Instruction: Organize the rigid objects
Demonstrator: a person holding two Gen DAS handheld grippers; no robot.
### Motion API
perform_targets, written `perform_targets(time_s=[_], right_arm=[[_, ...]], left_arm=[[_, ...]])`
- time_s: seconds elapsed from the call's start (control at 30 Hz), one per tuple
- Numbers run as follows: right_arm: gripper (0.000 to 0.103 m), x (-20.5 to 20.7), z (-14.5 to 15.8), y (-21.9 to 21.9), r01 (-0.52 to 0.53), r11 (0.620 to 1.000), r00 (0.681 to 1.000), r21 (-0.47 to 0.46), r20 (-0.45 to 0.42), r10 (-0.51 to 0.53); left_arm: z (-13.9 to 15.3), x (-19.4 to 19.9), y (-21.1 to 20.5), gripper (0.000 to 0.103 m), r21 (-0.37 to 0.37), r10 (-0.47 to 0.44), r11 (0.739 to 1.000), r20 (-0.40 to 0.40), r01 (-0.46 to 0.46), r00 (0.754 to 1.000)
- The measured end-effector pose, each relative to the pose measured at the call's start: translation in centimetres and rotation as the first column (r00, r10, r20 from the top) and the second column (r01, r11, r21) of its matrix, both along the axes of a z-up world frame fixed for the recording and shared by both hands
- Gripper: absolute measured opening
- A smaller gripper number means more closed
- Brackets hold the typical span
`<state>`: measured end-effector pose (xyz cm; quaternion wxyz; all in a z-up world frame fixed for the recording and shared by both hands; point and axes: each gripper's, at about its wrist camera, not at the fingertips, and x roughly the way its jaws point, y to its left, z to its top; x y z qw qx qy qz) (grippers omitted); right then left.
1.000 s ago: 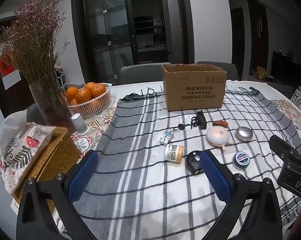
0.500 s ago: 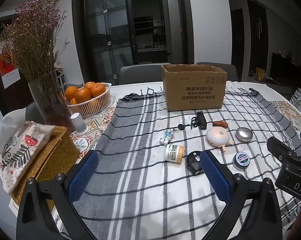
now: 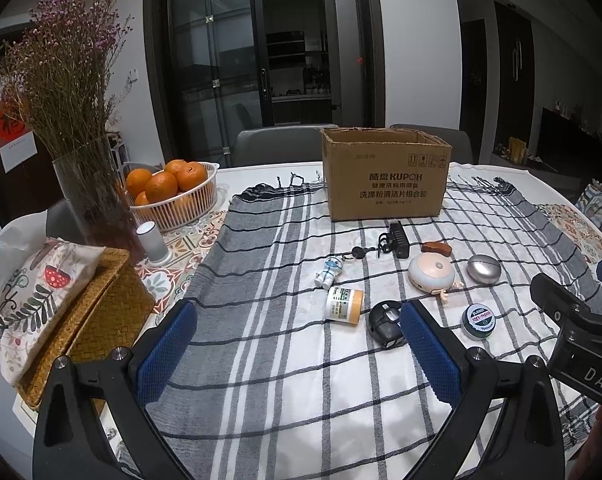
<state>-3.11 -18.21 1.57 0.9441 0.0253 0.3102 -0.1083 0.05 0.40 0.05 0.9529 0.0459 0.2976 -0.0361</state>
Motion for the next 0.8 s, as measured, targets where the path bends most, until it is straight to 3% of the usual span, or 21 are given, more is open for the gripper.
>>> perform_targets(time_s=[0.8], right_arm=[[0.103,-0.01,-0.33,0.03,-0.002,1.000,1.000,0.004,-0.013,0.002]], left_arm=[[-0.48,0.13,0.19,0.103,0.000,-0.002,1.000,-0.010,0.002,1.000]])
